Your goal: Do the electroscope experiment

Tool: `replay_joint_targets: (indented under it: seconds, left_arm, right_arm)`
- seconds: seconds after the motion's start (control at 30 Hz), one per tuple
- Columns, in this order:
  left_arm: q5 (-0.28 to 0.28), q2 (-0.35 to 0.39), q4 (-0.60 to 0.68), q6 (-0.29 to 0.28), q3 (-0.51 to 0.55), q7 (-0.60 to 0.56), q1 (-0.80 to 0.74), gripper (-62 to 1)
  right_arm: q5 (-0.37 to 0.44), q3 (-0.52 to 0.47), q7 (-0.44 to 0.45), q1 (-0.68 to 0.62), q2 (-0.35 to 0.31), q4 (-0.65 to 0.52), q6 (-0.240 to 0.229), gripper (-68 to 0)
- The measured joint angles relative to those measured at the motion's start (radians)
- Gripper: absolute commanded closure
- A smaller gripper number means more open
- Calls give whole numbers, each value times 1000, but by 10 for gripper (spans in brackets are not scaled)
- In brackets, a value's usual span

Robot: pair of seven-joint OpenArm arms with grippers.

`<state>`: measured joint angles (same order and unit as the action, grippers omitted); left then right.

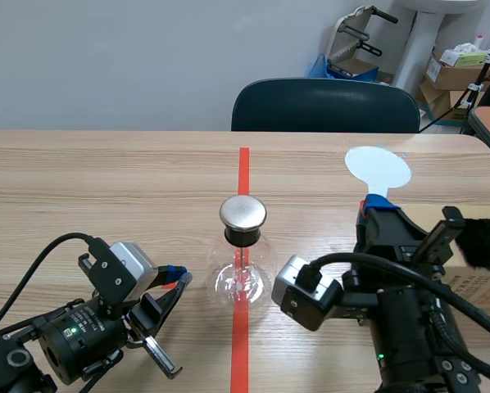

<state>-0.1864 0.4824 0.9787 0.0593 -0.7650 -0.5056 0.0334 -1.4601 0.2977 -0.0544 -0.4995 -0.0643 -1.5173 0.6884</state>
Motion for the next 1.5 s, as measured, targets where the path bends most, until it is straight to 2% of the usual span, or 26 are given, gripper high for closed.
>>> replay_joint_targets:
  seconds: [0.13, 0.33, 0.77, 1.5]
  left_arm:
    - [0, 0, 0, 0, 0, -3, 0, -66]
    - [0, 0, 0, 0, 0, -3, 0, -66]
    - [0, 0, 0, 0, 0, -3, 0, -66]
    - [0, 0, 0, 0, 0, -3, 0, -66]
  right_arm:
    - [0, 0, 58, 0, 0, 0, -28, -11]
    - [0, -1, 106, 0, -2, 0, -33, -11]
    - [0, -1, 106, 0, -27, 0, -46, -11]
    - [0, -2, 106, 0, -27, 0, -52, -10]
